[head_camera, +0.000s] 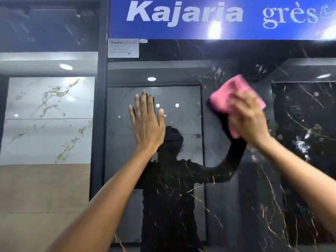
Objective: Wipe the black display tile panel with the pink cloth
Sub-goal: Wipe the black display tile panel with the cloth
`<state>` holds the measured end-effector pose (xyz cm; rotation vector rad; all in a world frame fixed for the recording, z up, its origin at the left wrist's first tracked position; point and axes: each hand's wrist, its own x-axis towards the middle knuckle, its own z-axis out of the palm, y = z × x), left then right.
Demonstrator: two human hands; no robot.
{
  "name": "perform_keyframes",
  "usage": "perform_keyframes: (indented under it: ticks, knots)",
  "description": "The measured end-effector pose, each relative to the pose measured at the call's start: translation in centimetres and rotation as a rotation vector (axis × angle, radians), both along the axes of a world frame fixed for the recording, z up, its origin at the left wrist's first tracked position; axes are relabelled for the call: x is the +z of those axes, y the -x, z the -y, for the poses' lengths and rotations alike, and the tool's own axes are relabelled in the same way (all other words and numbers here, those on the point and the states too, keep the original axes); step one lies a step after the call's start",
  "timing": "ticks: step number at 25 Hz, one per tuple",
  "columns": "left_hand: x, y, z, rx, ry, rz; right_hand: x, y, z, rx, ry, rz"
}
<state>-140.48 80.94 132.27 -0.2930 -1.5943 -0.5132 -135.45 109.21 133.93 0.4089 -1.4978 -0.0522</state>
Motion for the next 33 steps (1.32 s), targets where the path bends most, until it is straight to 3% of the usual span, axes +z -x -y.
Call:
perform_keyframes:
  ticks: [1,3,4,7,8,9,10,13,14,15,17,20,21,22,23,25,27,30,33]
  knots:
    - [0.3,0.5,-0.4,0.047,0.023,0.019,3.4,-0.8,-1.3,0.024,0.316,-0.023]
    - [0.2,1.6,-0.8,0.143,0.053,0.033,7.6,-1.3,0.2,0.119,0.575,0.036]
    - [0.0,1.9,-0.7,0.162,0.058,0.034,7.5,-1.2,2.6,0.149,0.487,0.087]
    - [-0.3,2.0,-0.6,0.170,0.067,0.038,1.1,0.5,6.4,0.028,-0.369,0.151]
    - [-0.2,1.9,-0.6,0.171,0.067,0.033,-0.1,0.3,5.5,-0.044,-0.517,0.154]
    - [-0.1,1.9,-0.5,0.171,0.065,0.029,0.2,0.3,3.3,-0.086,-0.525,0.093]
    - [-0.1,2.0,-0.5,0.170,0.061,0.027,1.6,0.4,0.9,-0.094,-0.382,0.031]
    - [-0.2,2.2,-0.7,0.177,0.055,0.018,10.3,-1.0,-4.4,-0.083,0.433,-0.026]
    - [-0.3,2.2,-0.7,0.175,0.056,0.017,13.0,-1.4,-4.1,-0.049,0.561,0.000]
    - [-0.3,2.2,-0.7,0.171,0.056,0.018,14.6,-1.3,-2.5,-0.062,0.555,0.022]
    - [-0.3,2.1,-0.6,0.160,0.056,0.022,13.8,-0.1,2.4,-0.039,0.272,0.055]
    - [-0.3,1.9,-0.7,0.158,0.054,0.020,6.2,1.2,4.4,-0.018,-0.488,0.103]
    - [-0.3,1.9,-0.7,0.163,0.051,0.020,4.9,1.0,3.0,-0.072,-0.619,0.119]
    - [-0.2,1.9,-0.9,0.171,0.047,0.020,5.3,0.5,1.1,-0.098,-0.617,0.113]
    - [-0.2,1.9,-0.9,0.180,0.042,0.016,6.9,0.2,-0.6,-0.079,-0.469,0.105]
    - [-0.3,2.0,-1.0,0.188,0.034,0.003,12.1,-1.0,-1.5,-0.072,0.016,0.098]
    - [-0.4,2.1,-1.0,0.181,0.031,-0.007,17.0,-1.6,1.3,-0.136,0.217,0.140]
    - [-0.4,1.8,-1.0,0.158,0.033,0.003,15.9,-0.8,7.1,-0.172,-0.031,0.186]
    - [-0.4,1.5,-0.9,0.145,0.028,0.017,4.1,0.2,6.7,-0.133,-0.404,0.195]
